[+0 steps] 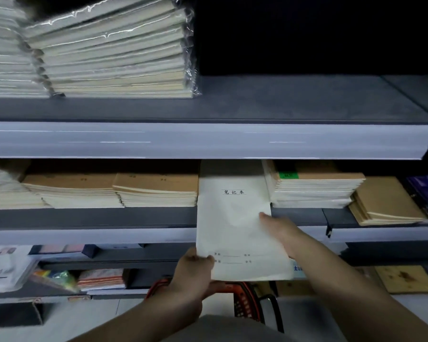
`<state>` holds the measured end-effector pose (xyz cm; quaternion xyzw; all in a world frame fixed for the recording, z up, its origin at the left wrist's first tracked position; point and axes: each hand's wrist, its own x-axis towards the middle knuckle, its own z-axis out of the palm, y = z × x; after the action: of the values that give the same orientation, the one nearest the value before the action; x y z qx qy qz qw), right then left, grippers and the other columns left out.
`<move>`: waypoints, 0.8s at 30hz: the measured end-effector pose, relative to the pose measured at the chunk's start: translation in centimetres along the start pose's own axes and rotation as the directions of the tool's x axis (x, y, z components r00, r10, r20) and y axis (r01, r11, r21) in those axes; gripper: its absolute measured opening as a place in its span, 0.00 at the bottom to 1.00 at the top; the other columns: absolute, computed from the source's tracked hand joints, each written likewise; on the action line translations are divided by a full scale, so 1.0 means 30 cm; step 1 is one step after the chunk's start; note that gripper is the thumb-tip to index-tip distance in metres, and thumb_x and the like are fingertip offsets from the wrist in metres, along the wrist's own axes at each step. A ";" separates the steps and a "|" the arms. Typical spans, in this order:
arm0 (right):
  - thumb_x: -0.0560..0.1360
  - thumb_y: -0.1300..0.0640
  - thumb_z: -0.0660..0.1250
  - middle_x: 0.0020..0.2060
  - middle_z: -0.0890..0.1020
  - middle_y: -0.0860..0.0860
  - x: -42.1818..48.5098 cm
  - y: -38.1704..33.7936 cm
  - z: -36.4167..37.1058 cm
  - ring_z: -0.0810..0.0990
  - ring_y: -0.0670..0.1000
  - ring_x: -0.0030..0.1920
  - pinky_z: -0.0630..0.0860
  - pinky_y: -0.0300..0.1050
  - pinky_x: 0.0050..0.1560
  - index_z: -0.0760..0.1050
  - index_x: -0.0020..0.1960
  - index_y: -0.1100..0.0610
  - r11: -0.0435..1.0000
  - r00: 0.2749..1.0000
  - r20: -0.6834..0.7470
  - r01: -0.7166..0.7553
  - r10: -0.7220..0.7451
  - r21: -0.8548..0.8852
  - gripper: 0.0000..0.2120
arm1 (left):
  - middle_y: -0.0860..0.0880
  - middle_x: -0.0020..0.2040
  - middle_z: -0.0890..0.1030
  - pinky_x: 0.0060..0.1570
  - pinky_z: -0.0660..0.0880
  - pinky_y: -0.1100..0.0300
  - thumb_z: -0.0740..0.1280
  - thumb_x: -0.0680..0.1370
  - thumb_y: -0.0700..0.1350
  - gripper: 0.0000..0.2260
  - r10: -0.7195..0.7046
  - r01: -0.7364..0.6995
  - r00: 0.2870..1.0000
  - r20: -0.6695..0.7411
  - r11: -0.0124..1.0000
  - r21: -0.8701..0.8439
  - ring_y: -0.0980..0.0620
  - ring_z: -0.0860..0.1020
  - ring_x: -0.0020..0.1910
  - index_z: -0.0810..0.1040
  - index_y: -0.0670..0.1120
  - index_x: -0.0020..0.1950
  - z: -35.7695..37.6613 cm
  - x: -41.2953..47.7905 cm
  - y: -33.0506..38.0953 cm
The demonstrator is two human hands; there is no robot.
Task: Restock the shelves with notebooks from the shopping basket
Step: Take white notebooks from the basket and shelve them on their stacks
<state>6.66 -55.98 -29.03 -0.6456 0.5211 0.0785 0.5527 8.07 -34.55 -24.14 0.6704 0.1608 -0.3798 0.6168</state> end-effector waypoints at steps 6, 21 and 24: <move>0.79 0.45 0.62 0.55 0.78 0.56 -0.019 -0.036 0.020 0.76 0.55 0.49 0.71 0.45 0.49 0.74 0.61 0.61 1.000 0.995 -0.095 -0.008 0.010 0.019 0.21 | 0.43 0.51 0.80 0.35 0.80 0.57 0.61 0.80 0.38 0.06 -0.101 0.101 0.994 0.030 0.995 -0.004 0.42 0.81 0.47 0.76 0.47 0.52 -0.039 -0.030 -0.030; 0.77 0.50 0.67 0.56 0.81 0.59 -0.062 -0.060 -0.039 0.80 0.59 0.56 0.76 0.53 0.59 0.75 0.63 0.60 0.973 0.997 0.075 -0.032 0.015 0.227 0.19 | 0.45 0.52 0.82 0.29 0.79 0.58 0.59 0.83 0.41 0.05 -0.106 0.145 0.955 0.277 0.982 -0.121 0.48 0.85 0.37 0.72 0.44 0.58 -0.027 0.092 0.098; 0.78 0.50 0.65 0.45 0.85 0.56 -0.084 -0.005 -0.058 0.84 0.51 0.37 0.78 0.41 0.33 0.76 0.58 0.58 0.984 0.982 0.173 -0.104 0.079 0.142 0.13 | 0.44 0.54 0.81 0.32 0.81 0.58 0.59 0.83 0.40 0.08 -0.050 0.091 0.956 0.288 0.987 -0.129 0.49 0.85 0.37 0.71 0.43 0.62 -0.013 0.141 0.146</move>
<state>4.83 -55.90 -26.56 -0.5686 0.5065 0.1181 0.6374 13.96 -36.06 -24.07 0.5576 0.1210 -0.4814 0.6654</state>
